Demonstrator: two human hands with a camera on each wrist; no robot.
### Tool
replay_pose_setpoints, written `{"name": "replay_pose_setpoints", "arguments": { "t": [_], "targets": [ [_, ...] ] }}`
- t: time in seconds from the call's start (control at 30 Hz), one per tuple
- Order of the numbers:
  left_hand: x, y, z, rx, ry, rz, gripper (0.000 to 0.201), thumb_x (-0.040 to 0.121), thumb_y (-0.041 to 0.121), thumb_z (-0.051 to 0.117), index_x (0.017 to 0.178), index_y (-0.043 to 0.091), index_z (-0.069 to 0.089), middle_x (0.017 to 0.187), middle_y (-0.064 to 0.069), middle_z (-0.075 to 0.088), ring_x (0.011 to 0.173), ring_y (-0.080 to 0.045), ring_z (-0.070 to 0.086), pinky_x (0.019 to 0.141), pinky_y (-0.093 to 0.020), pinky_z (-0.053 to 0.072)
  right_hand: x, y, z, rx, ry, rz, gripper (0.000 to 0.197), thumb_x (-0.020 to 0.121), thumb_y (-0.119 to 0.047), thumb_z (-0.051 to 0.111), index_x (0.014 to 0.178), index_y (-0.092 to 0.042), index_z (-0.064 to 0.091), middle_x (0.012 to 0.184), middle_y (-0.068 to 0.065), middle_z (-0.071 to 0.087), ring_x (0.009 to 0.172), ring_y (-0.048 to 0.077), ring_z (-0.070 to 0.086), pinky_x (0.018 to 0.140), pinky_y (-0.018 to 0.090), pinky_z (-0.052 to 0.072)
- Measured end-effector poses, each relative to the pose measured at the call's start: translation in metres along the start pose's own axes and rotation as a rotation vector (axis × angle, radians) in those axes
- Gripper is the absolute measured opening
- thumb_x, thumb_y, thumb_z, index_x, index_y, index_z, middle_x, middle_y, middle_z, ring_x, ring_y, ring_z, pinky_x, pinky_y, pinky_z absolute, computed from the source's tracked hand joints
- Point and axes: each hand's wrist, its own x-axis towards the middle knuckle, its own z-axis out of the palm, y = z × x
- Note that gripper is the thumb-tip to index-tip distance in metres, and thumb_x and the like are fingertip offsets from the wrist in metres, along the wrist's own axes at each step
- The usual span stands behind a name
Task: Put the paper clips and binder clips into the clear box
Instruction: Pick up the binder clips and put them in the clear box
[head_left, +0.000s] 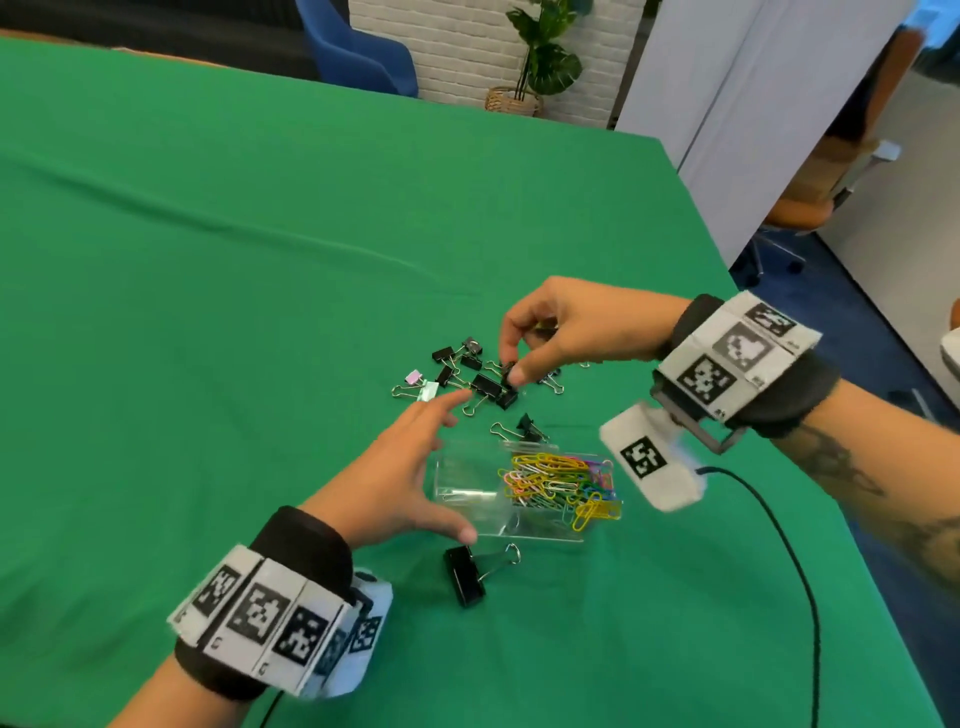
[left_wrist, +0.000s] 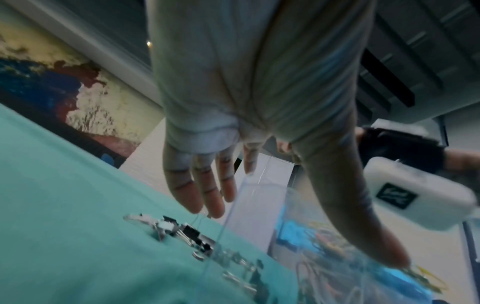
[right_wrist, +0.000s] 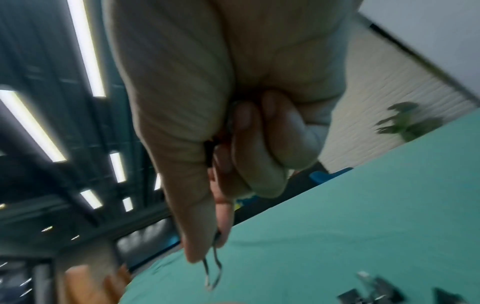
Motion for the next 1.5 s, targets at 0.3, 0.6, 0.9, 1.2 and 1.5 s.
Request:
{"name": "replay_pose_setpoints", "arguments": {
  "t": [0.3,0.6,0.9,1.2,1.5],
  "targets": [
    [-0.017,0.003,-0.006,0.036,0.15,0.029,0.066,0.058,0.046,0.081,0.114,0.038,0.048,0.106,0.012,0.052,0.096,-0.006,0.05,0.071,0.0,0.036,-0.002,-0.039,0.045,-0.343,-0.062,-0.023,0.029,0.073,-0.026,0.075,0.097,-0.014,0.065,0.06,-0.012,0.043,0.054,-0.002,0.039,0.052,0.014,0.03],
    [-0.017,0.022,0.003,-0.134,0.448,0.107,0.01,0.081,0.024,0.067,0.088,0.021,0.061,0.072,0.01,0.058,0.07,-0.005,0.053,0.057,-0.009,0.038,-0.033,-0.031,0.058,-0.064,-0.083,0.13,0.021,0.087,-0.007,0.049,0.107,-0.014,0.048,0.072,-0.005,0.039,0.063,0.01,0.037,0.059,0.022,0.033],
    [-0.025,-0.004,0.001,-0.003,0.348,-0.046,0.008,0.092,0.024,0.05,0.09,0.019,0.056,0.078,0.003,0.059,0.07,-0.02,0.058,0.069,-0.025,0.047,-0.015,-0.043,0.079,-0.399,-0.103,0.081,0.024,0.093,-0.009,0.046,0.115,-0.004,0.055,0.112,0.015,0.062,0.097,0.026,0.057,0.073,0.024,0.038],
    [-0.027,-0.008,-0.005,-0.064,0.38,-0.089,0.026,0.097,0.025,0.038,0.09,0.011,0.058,0.07,0.004,0.056,0.072,-0.023,0.056,0.075,-0.036,0.047,-0.012,-0.048,0.077,-0.282,-0.124,0.124,0.02,0.091,-0.012,0.054,0.107,-0.005,0.044,0.072,0.005,0.055,0.074,0.024,0.057,0.074,0.035,0.048],
    [-0.031,-0.007,-0.008,-0.03,0.421,-0.099,0.026,0.096,0.029,0.04,0.086,0.012,0.057,0.064,-0.004,0.051,0.065,-0.023,0.049,0.062,-0.032,0.039,-0.007,-0.047,0.078,-0.389,-0.104,0.115,0.033,0.088,-0.026,0.06,0.11,-0.004,0.05,0.081,0.002,0.048,0.077,0.02,0.044,0.063,0.026,0.031]
  ]
}}
